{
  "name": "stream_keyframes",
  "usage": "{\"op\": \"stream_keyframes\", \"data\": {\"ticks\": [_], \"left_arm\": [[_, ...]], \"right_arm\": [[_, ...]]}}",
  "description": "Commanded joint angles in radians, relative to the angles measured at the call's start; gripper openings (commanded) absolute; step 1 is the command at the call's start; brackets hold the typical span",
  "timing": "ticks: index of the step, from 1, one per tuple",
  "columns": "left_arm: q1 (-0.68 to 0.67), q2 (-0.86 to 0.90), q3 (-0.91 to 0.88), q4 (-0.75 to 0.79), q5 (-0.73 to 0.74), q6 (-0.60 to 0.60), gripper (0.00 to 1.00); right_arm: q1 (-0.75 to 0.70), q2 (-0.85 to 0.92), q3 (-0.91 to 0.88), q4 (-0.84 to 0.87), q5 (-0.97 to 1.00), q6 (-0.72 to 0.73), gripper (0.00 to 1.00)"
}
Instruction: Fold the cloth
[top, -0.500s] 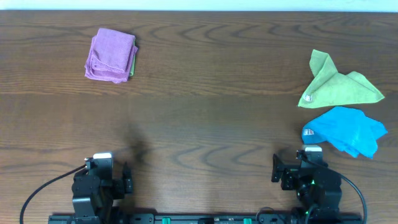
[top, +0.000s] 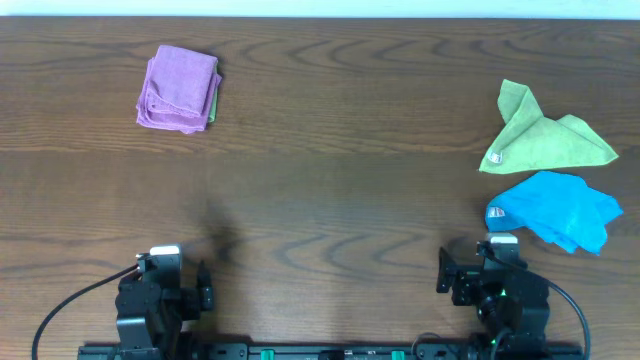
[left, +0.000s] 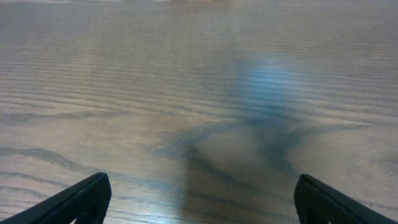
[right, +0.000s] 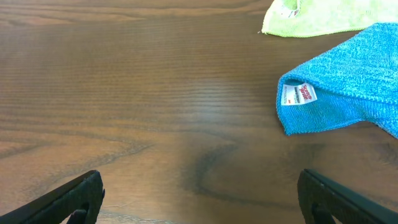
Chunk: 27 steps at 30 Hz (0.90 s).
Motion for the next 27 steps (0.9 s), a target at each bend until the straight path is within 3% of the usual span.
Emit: {"op": "stream_keyframes", "data": {"ticks": [1,20,27], "left_arm": [[0.001,-0.008,-0.007,-0.014,0.006,0.015,0.95],[0.001,-0.008,-0.007,-0.014,0.006,0.015,0.95],[0.001,-0.008,-0.007,-0.014,0.006,0.015,0.95]], "right_arm": [[-0.009,-0.010,-0.012,0.003,-0.011,-0.015,0.99],[-0.009,-0.010,-0.012,0.003,-0.008,-0.014,0.99],[-0.009,0.006,0.013,0.005,-0.026,0.078,0.99]]}}
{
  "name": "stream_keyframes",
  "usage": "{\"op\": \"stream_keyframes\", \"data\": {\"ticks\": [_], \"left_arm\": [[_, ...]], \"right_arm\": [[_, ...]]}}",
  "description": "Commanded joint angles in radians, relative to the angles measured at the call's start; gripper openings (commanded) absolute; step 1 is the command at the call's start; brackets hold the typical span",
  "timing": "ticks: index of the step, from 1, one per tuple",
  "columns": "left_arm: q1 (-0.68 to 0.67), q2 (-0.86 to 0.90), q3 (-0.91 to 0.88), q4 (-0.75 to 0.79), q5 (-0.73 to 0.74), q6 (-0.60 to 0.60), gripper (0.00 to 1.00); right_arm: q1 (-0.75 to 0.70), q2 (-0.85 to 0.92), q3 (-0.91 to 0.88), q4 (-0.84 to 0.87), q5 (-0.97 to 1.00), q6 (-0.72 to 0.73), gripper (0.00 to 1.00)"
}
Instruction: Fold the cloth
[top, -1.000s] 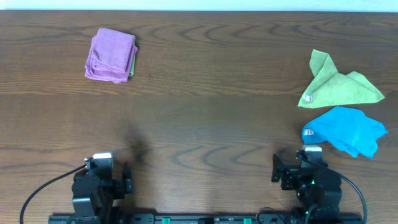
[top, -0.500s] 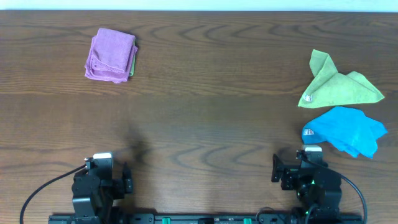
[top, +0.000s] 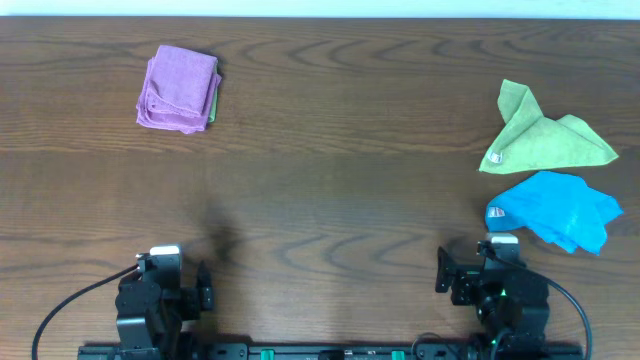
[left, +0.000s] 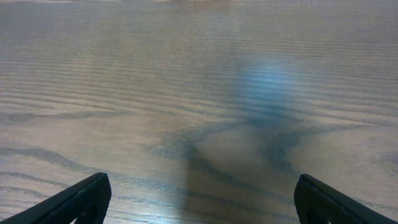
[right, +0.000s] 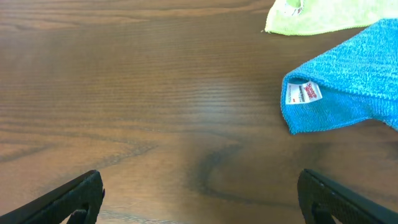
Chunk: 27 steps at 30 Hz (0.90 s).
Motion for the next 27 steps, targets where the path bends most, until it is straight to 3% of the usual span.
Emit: {"op": "stream_keyframes", "data": {"ticks": [1,5,17,27], "left_arm": [[0.001,-0.008,-0.007,-0.014,0.006,0.014,0.95],[0.001,-0.008,-0.007,-0.014,0.006,0.015,0.95],[0.001,-0.008,-0.007,-0.014,0.006,0.014,0.95],[0.001,-0.008,-0.007,-0.014,0.006,0.015,0.95]], "right_arm": [[-0.009,0.025,0.034,0.005,-0.008,0.055,0.99],[-0.033,0.179,0.174,-0.009,0.040,0.109,0.99],[-0.140,0.897,0.903,-0.220,0.212,0.143,0.99],[-0.153,1.416,1.239,-0.239,0.291,0.103,0.99]]}}
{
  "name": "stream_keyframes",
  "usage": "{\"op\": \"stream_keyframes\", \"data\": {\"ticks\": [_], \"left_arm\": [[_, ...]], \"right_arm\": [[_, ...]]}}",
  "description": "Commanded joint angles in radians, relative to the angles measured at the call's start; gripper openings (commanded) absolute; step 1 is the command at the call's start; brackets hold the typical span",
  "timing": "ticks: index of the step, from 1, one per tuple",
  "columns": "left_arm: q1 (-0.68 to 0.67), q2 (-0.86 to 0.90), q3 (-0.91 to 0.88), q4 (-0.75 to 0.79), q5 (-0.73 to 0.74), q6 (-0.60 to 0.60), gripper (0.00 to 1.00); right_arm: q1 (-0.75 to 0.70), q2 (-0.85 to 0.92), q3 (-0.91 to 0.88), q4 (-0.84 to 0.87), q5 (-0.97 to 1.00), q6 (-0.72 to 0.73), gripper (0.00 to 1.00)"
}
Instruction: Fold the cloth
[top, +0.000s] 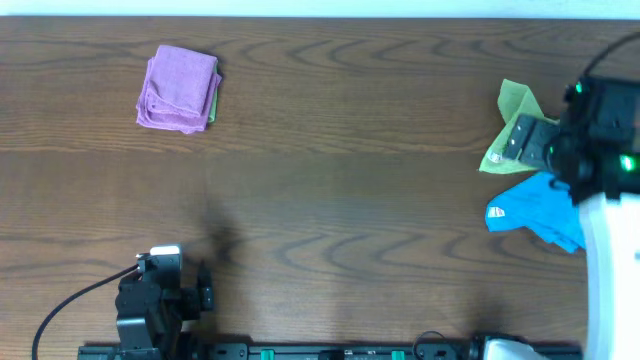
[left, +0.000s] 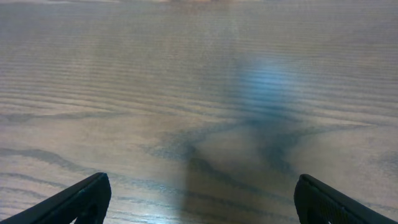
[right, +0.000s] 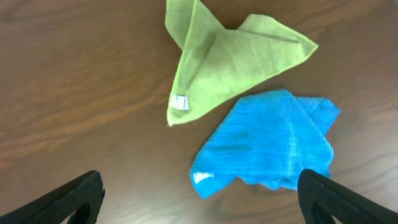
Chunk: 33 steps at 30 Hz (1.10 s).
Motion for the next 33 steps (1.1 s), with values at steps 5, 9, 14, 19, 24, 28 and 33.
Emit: {"op": "stream_keyframes", "data": {"ticks": [5,9,14,19,24,28,33], "left_arm": [[0.001,-0.005,-0.006,-0.014,0.003,0.015,0.95],[0.001,-0.005,-0.006,-0.014,0.003,0.015,0.95],[0.001,-0.005,-0.006,-0.014,0.004,0.015,0.95],[0.001,-0.005,-0.006,-0.014,0.003,0.014,0.95],[0.001,-0.005,-0.006,-0.014,0.004,0.015,0.95],[0.001,-0.005,-0.006,-0.014,0.003,0.015,0.95],[0.001,-0.005,-0.006,-0.014,0.004,0.015,0.95]], "right_arm": [[-0.017,0.230,0.044,0.100,0.034,-0.136,0.99],[-0.017,0.312,0.044,0.193,0.029,-0.178,0.99],[-0.017,0.378,0.040,0.248,-0.005,-0.179,0.99],[-0.017,0.481,0.040,0.319,-0.035,-0.139,0.93],[-0.017,0.565,0.040,0.333,-0.040,-0.114,0.84],[-0.017,0.632,0.040,0.332,-0.046,-0.100,0.73],[-0.017,0.681,0.039,0.340,-0.065,-0.095,0.71]]}}
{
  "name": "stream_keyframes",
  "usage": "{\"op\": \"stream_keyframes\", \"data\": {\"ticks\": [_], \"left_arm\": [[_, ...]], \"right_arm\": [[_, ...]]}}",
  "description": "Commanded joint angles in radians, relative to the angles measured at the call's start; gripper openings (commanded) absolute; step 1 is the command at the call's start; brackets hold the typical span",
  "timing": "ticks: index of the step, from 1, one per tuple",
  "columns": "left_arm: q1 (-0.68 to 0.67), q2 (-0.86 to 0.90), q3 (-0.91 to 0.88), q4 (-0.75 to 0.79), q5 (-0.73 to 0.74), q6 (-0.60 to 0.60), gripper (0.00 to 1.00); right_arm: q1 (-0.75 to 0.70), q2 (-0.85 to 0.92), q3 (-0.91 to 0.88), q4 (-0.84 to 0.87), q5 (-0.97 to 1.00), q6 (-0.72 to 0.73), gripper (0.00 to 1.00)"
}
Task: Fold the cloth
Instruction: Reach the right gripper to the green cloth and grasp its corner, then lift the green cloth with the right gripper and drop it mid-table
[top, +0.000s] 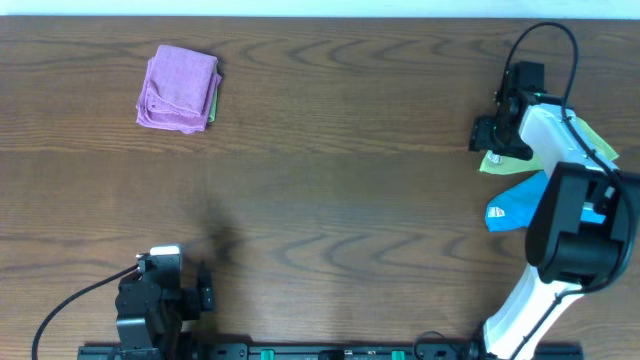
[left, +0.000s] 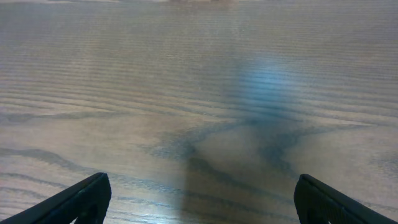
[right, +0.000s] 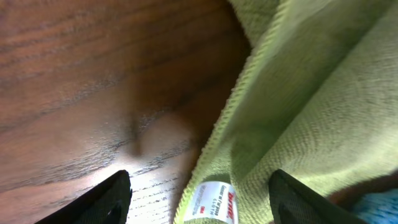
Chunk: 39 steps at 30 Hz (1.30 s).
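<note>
The crumpled green cloth (top: 585, 140) lies at the table's right edge, mostly covered by my right arm in the overhead view. My right gripper (top: 492, 135) (right: 199, 199) hangs open low over the cloth's left corner, where a white label (right: 214, 202) shows between the fingers. A crumpled blue cloth (top: 515, 203) lies just in front of the green one. My left gripper (top: 160, 285) (left: 199, 199) rests open at the near left edge over bare wood, nothing between its fingers.
A folded purple cloth (top: 180, 88) on top of a green one lies at the far left of the brown wooden table (top: 330, 190). My right arm (top: 565, 230) stretches along the right side from the near edge.
My right gripper has moved from high above the green and blue cloths down to the green cloth's left corner, its label now between the open fingers. The left arm has not moved.
Both grippers rested open at the near edge, the right one facing the blue cloth. The right arm then hung high over the two crumpled cloths. Now it is low over the green cloth's labelled corner. The cloths lie as before.
</note>
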Motion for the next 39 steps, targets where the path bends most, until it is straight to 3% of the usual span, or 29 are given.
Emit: {"op": "stream_keyframes", "data": {"ticks": [1,5,10,21,29,39], "left_arm": [[0.001,-0.005,-0.006,-0.014,0.003,0.014,0.95],[0.001,-0.005,-0.006,-0.014,0.003,0.015,0.95],[0.001,-0.005,-0.006,-0.014,0.003,0.015,0.95],[0.001,-0.005,-0.006,-0.014,0.003,0.015,0.95],[0.001,-0.005,-0.006,-0.014,0.003,0.015,0.95],[0.001,-0.005,-0.006,-0.014,0.003,0.015,0.95]], "right_arm": [[-0.012,0.026,0.016,0.008,-0.020,0.017,0.70],[-0.012,0.045,0.016,0.014,-0.037,0.016,0.58],[-0.010,0.046,0.016,0.016,-0.037,0.016,0.01],[0.108,-0.082,0.017,-0.046,-0.185,-0.012,0.01],[0.434,-0.303,0.017,-0.152,-0.248,-0.026,0.01],[0.885,-0.373,0.031,-0.167,-0.323,0.019,0.01]]}}
